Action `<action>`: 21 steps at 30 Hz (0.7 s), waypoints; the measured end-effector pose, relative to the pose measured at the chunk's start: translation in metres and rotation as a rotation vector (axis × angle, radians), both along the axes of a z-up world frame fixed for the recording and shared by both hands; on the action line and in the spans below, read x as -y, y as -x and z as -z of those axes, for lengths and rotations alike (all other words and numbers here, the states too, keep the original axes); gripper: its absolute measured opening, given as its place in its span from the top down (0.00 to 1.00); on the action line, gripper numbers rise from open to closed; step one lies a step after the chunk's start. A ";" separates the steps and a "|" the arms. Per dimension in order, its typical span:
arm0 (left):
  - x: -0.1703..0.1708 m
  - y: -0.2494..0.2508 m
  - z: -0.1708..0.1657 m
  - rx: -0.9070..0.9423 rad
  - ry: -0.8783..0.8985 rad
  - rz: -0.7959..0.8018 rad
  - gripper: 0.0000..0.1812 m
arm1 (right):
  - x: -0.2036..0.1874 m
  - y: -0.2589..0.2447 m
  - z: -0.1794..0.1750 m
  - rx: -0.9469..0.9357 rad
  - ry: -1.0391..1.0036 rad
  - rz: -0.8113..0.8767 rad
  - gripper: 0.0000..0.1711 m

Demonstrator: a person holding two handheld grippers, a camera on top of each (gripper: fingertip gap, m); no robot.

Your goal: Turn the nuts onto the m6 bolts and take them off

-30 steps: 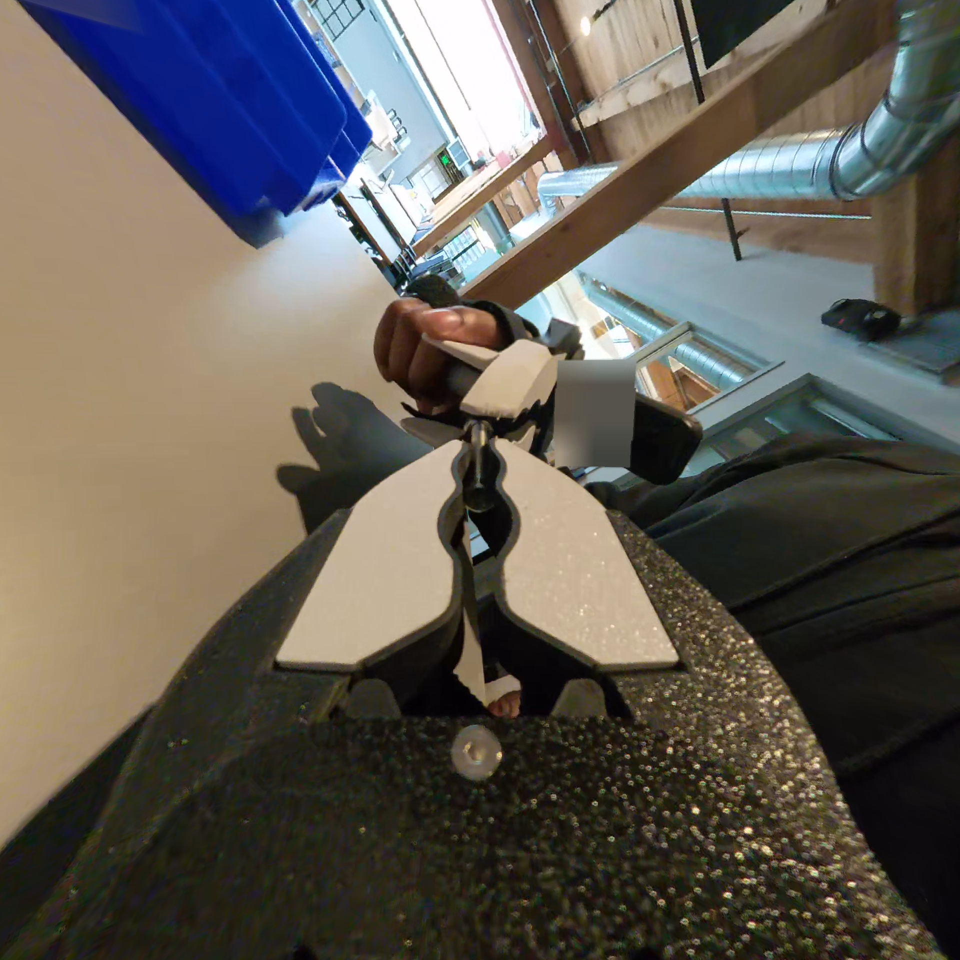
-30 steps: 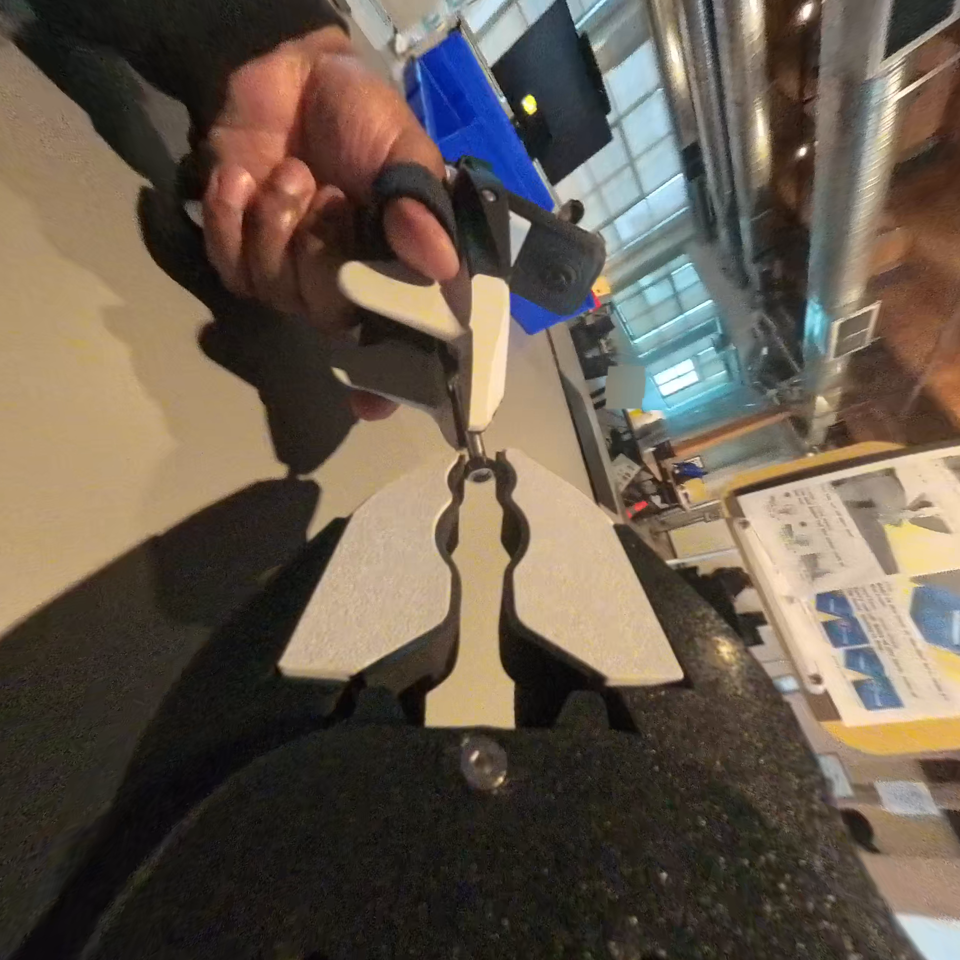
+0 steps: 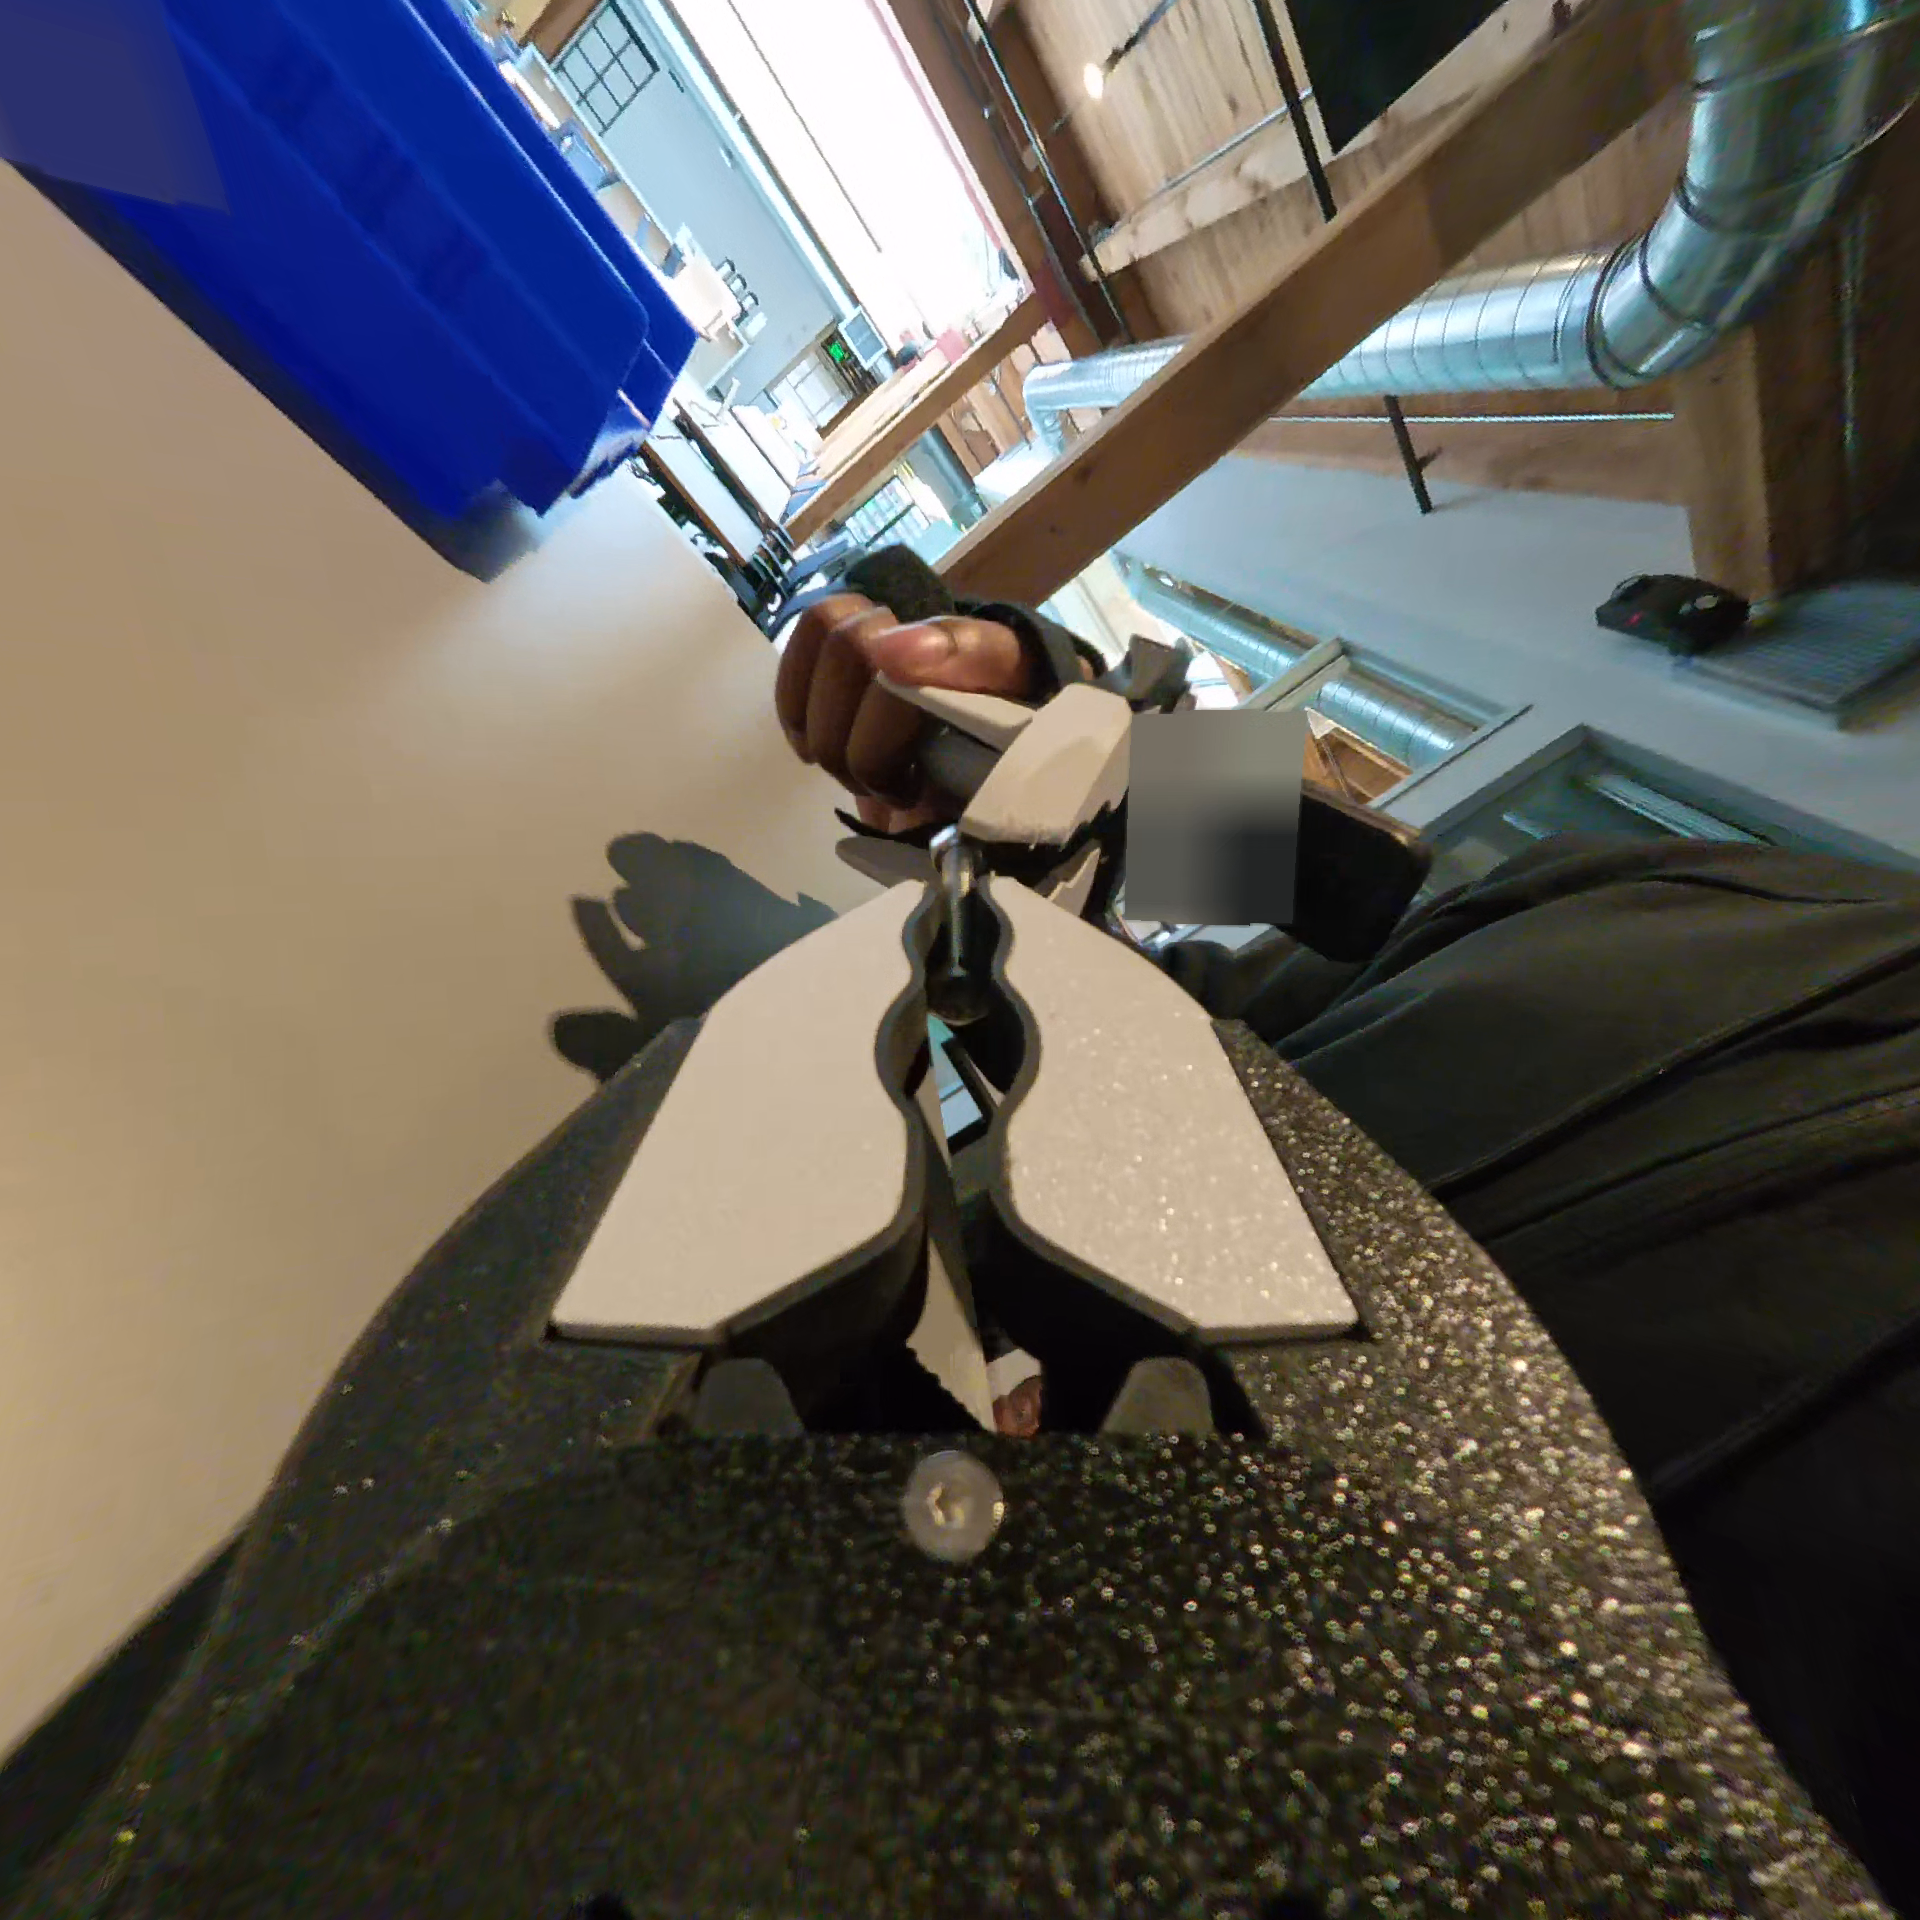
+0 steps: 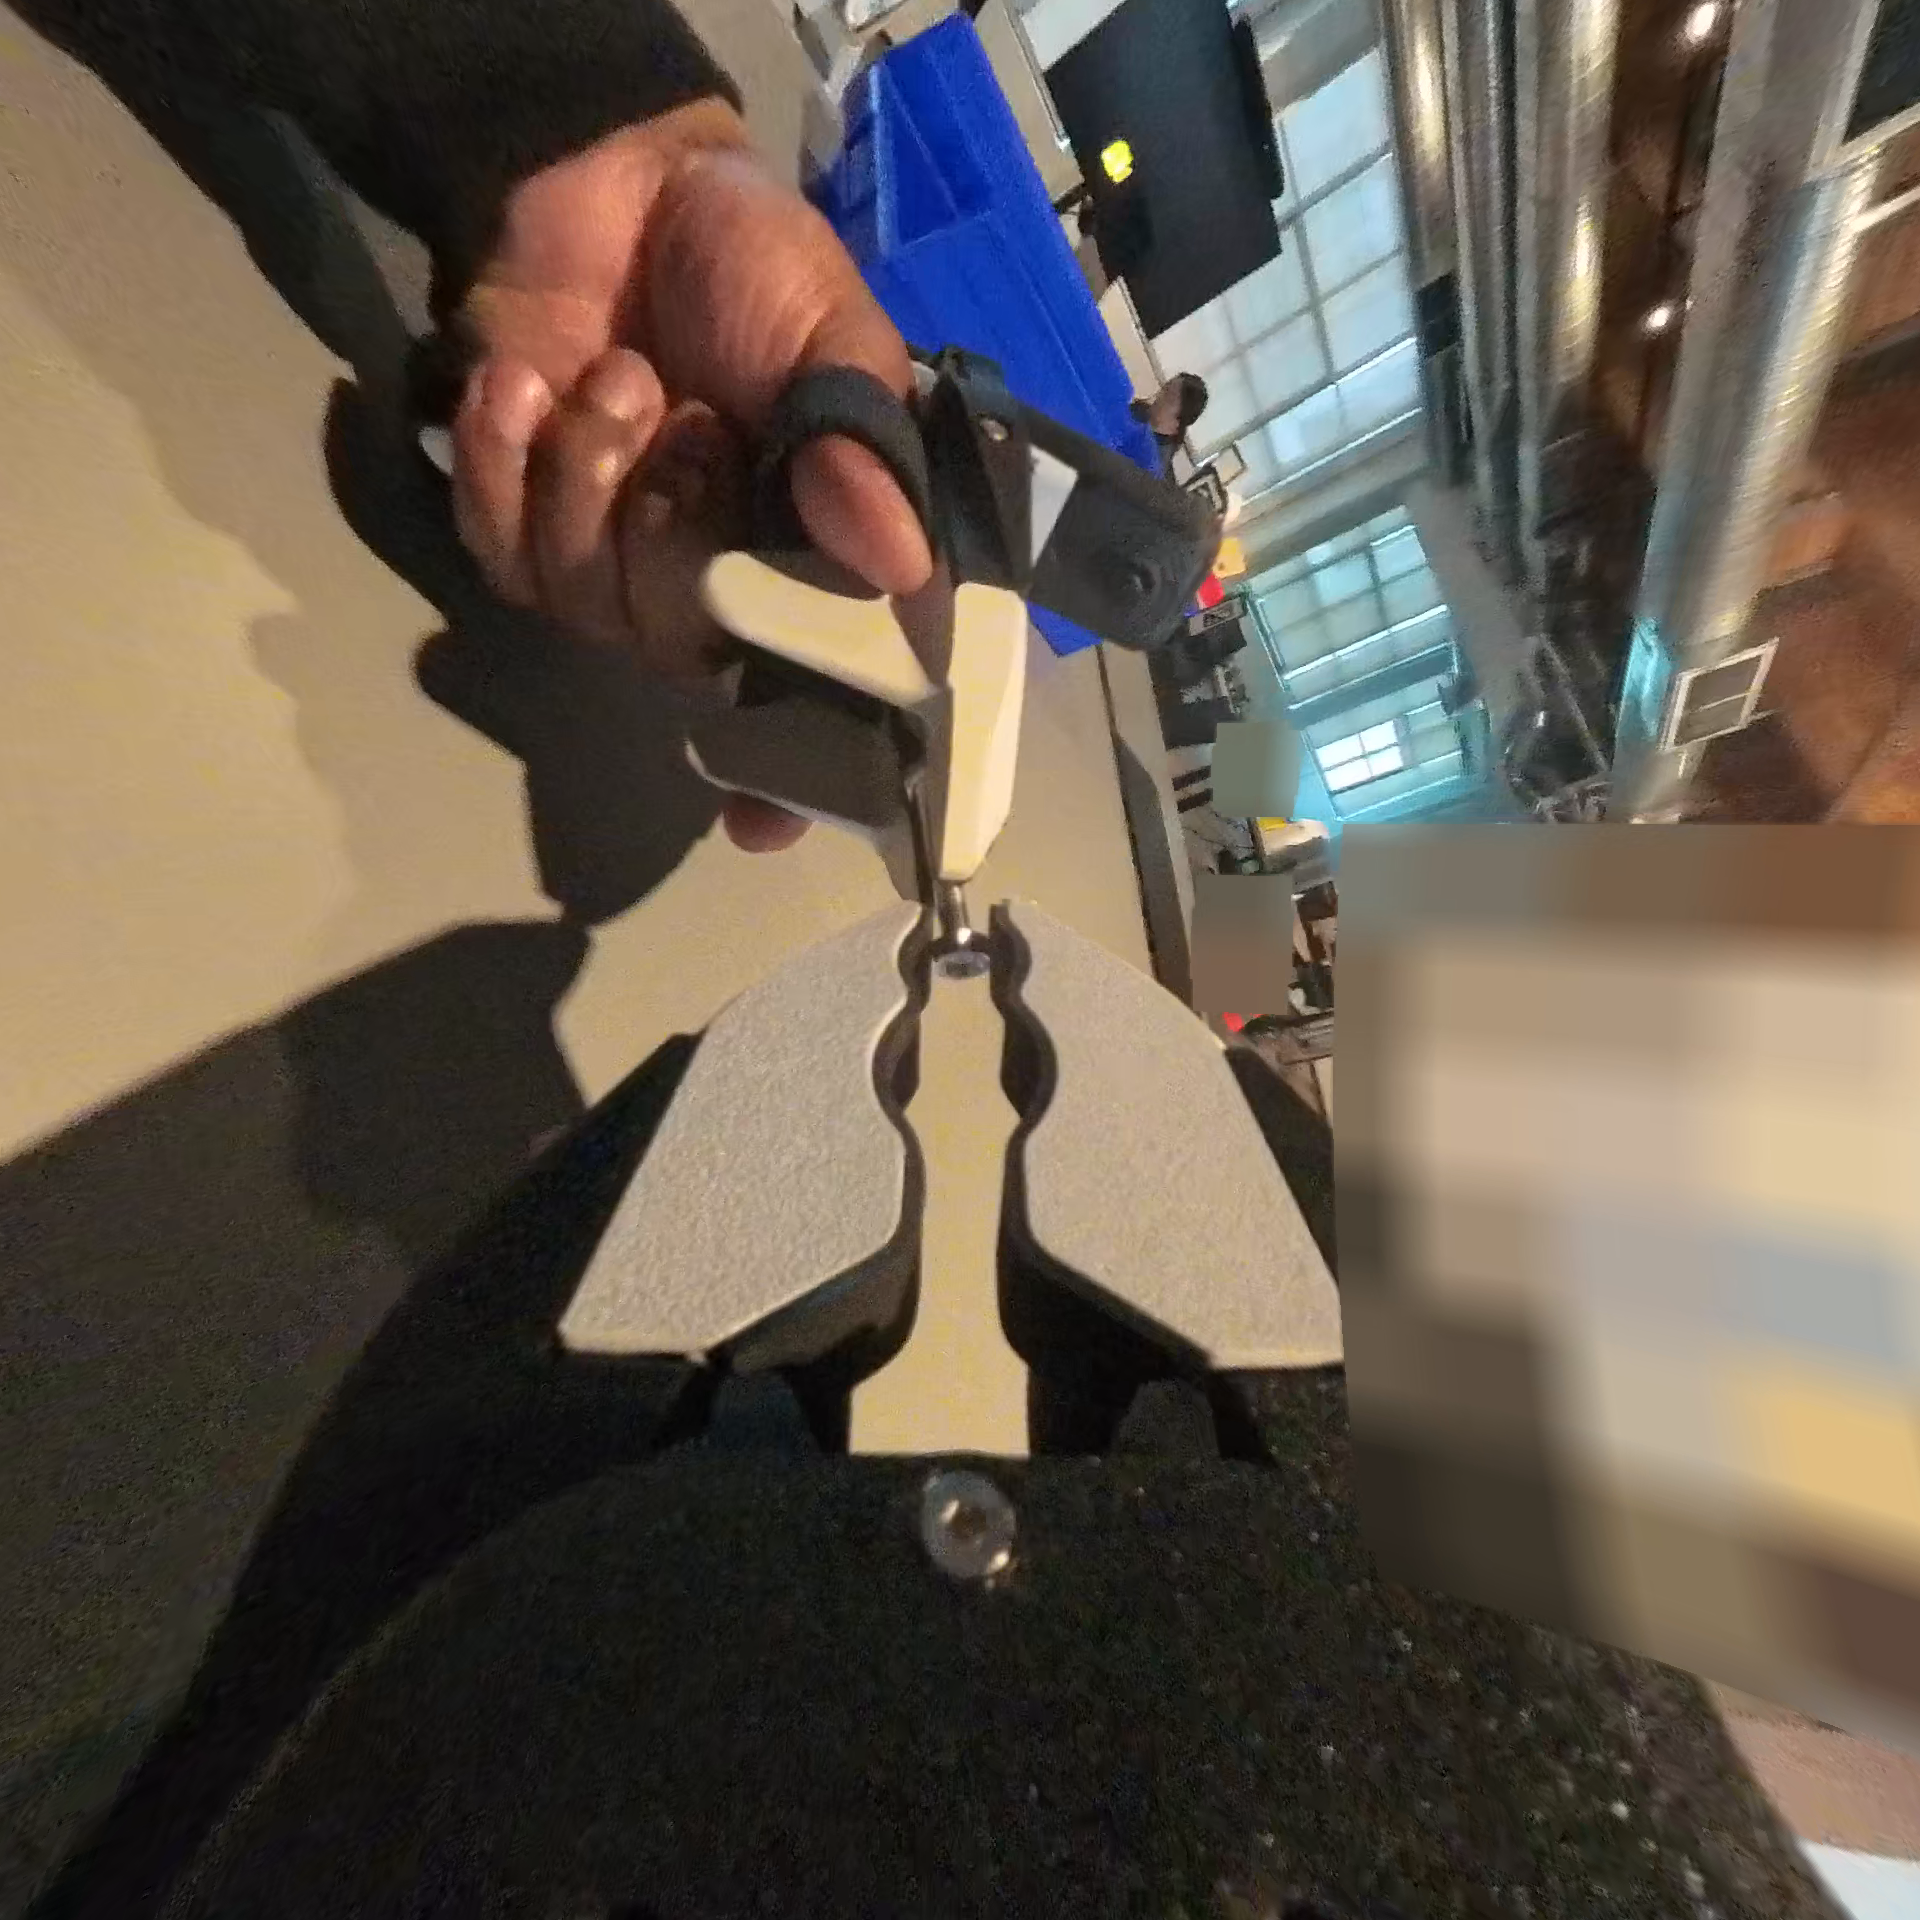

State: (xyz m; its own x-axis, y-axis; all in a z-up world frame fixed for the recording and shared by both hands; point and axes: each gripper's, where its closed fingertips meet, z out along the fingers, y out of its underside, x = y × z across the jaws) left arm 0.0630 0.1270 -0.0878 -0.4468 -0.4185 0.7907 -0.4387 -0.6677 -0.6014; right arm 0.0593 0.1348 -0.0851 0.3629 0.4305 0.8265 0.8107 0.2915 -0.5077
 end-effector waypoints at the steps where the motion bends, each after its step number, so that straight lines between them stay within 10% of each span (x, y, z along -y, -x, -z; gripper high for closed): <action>1: 0.000 -0.002 0.000 0.004 -0.018 -0.009 0.97 | 0.000 -0.002 0.000 -0.050 0.021 -0.002 0.94; 12: 0.007 -0.018 -0.003 0.064 -0.167 -0.110 0.97 | 0.009 -0.018 -0.003 -0.829 0.636 -0.159 0.83; 21: 0.021 -0.022 -0.012 0.080 -0.048 -0.089 0.97 | 0.018 -0.022 -0.006 -0.375 0.297 -0.213 0.93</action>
